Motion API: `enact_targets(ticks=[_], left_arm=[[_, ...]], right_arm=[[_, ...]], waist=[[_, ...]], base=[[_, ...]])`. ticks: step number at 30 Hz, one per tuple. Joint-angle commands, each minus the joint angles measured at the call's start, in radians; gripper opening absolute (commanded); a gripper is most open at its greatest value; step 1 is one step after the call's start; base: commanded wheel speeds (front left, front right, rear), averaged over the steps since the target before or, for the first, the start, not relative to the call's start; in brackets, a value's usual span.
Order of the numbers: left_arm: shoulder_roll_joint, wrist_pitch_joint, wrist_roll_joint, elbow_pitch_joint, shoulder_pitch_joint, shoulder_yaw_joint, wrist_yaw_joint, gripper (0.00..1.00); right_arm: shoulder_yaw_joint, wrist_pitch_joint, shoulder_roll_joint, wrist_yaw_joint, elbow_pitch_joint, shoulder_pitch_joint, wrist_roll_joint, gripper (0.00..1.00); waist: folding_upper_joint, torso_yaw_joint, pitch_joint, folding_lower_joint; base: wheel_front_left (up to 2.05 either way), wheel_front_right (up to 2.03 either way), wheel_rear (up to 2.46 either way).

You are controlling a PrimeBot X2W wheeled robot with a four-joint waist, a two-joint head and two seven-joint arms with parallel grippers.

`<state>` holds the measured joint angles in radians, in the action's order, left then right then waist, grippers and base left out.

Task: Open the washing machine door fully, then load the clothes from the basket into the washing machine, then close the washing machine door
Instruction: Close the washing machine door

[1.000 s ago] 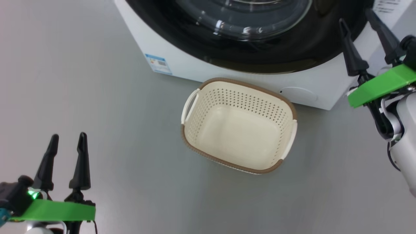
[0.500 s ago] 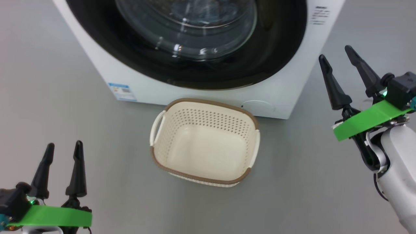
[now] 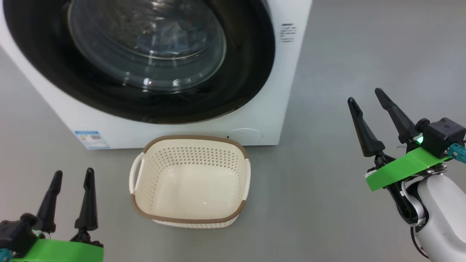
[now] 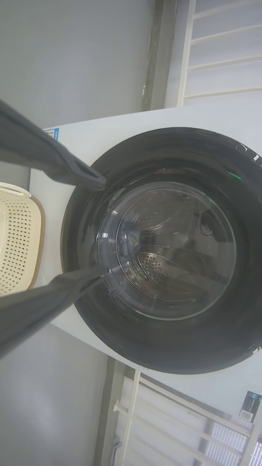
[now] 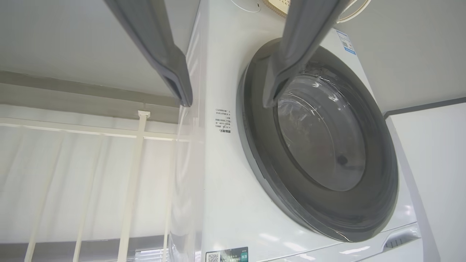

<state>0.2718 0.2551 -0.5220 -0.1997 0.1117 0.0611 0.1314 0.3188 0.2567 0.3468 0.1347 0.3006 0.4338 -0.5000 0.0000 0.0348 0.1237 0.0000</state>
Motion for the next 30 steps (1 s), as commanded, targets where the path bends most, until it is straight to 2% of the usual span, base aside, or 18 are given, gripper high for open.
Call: enact_targets(ticks=[1,16,30], left_arm=[[0.035,0.007,0.006,0.031,0.014,-0.037,-0.001,1.00],[0.012,0.007,0.001,0.050,-0.022,-0.060,-0.001,1.00],[-0.004,0.007,0.002,0.050,-0.025,-0.058,-0.001,1.00]], right_arm=[[0.006,0.005,0.004,-0.004,-0.031,-0.016,0.002,1.00],[-0.093,0.005,-0.029,-0.004,-0.121,-0.186,0.027,1.00],[-0.133,0.005,-0.036,-0.004,-0.135,-0.235,0.048,1.00]], waist=[[0.0000,-0.052,-0.031,0.0000],[0.0000,-0.138,-0.067,0.0000],[0.0000,-0.141,-0.069,0.0000]], base=[[0.00,0.00,0.00],[0.00,0.00,0.00],[0.00,0.00,0.00]])
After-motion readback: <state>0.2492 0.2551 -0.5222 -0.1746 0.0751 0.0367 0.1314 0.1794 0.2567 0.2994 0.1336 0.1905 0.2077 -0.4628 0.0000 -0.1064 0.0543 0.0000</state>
